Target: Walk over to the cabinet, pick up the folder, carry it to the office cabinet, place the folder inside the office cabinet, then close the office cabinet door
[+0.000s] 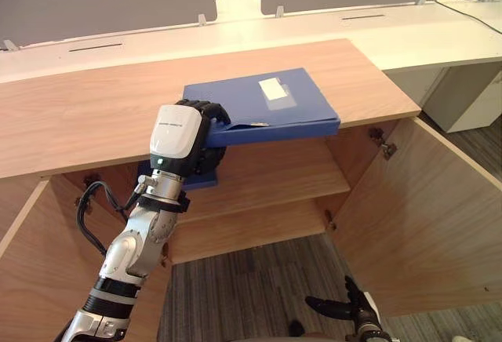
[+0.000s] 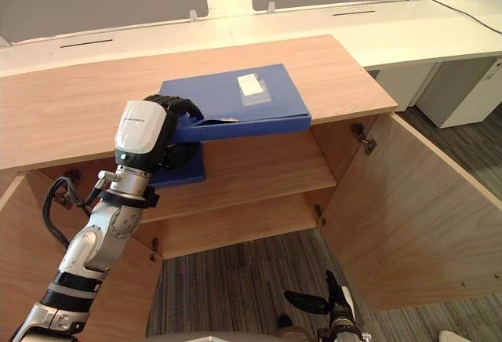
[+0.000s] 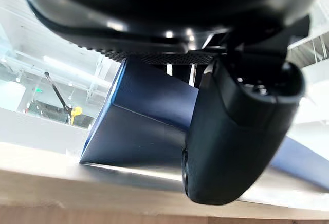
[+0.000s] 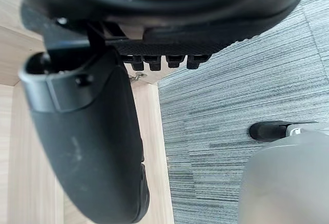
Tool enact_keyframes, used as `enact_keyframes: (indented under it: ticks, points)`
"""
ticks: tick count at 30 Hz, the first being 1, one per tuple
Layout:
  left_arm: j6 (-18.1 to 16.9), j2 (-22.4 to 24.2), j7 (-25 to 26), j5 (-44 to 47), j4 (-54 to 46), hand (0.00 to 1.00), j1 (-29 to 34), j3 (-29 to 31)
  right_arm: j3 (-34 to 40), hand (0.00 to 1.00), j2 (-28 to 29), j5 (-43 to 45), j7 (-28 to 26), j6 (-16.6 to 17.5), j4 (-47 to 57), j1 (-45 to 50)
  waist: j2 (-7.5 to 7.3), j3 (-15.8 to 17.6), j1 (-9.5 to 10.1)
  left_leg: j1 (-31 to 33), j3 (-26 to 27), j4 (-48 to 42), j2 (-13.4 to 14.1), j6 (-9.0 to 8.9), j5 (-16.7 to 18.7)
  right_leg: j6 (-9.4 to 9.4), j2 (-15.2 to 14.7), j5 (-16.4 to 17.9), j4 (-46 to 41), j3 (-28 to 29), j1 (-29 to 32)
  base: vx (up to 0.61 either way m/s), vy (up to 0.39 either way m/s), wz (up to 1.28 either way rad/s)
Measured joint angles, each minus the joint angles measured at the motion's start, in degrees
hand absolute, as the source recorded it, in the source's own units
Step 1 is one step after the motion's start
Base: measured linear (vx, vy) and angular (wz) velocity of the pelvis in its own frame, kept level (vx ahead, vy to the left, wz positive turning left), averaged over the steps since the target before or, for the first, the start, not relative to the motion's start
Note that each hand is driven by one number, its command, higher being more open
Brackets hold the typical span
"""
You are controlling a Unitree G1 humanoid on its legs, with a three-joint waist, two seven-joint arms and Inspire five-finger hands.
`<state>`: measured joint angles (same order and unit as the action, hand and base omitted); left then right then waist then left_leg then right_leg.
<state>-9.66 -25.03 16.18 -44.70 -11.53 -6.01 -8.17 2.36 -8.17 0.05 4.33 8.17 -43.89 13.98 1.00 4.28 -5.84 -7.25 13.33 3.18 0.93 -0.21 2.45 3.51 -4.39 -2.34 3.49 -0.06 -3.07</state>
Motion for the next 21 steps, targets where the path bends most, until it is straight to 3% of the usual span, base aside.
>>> enact_keyframes:
  ticks: [4, 9, 14, 18, 21]
  points:
    - [-3.53, 3.07, -1.84, 8.36, -8.45, 0.00, 5.60, -1.42, 1.95, 1.00, 1.53, 0.43, 0.61, -0.17, 4.05, 0.28, -0.15, 0.06, 0.32, 0.01, 0.11, 0.02, 0.05, 0.05, 0.04, 0.00, 0.03, 0.00, -0.11, 0.32, 0.13, -0.01, -0.008, -0.02]
    - [-6.53, 9.77, -3.73, 22.22, -17.32, 0.00, 13.72, -4.79, 2.54, 1.00, 3.99, 2.41, 2.07, 0.44, 27.09, 2.03, -0.29, 0.15, 0.35, -0.07, 1.07, -0.97, 0.40, 0.47, 0.69, 0.04, 0.18, -0.01, -0.58, 1.49, 0.20, -0.05, -0.028, -0.10]
    - [-7.38, 13.41, -4.77, 40.37, -21.49, 0.00, 19.40, -4.51, 4.92, 1.00, 6.50, 5.53, 3.76, 2.26, 46.45, 2.46, -0.37, 0.20, 1.03, 0.02, 1.26, -1.49, 0.64, 0.37, 0.91, 0.07, 0.38, -0.01, -0.70, 1.70, 0.22, -0.05, -0.034, -0.03]
    - [-7.38, 15.09, -10.37, 60.50, -22.60, 0.00, 22.83, -4.43, 5.91, 1.00, 6.76, 10.26, 4.39, 4.63, 58.81, 1.33, -0.64, 0.37, 1.94, 0.04, 1.31, -1.50, 0.73, 0.34, 0.93, 0.09, 0.47, 0.00, -0.68, 1.72, 0.26, -0.02, -0.024, -0.01]
    - [-6.64, 15.10, -13.15, 68.77, -22.61, 0.00, 24.55, -4.30, 6.18, 1.00, 6.66, 12.48, 4.30, 5.82, 62.78, -1.18, -1.29, 0.78, 1.98, 0.03, 1.30, -1.62, 0.79, 0.34, 0.94, 0.10, 0.49, -0.01, -0.68, 1.71, 0.19, 0.00, 0.000, 0.00]
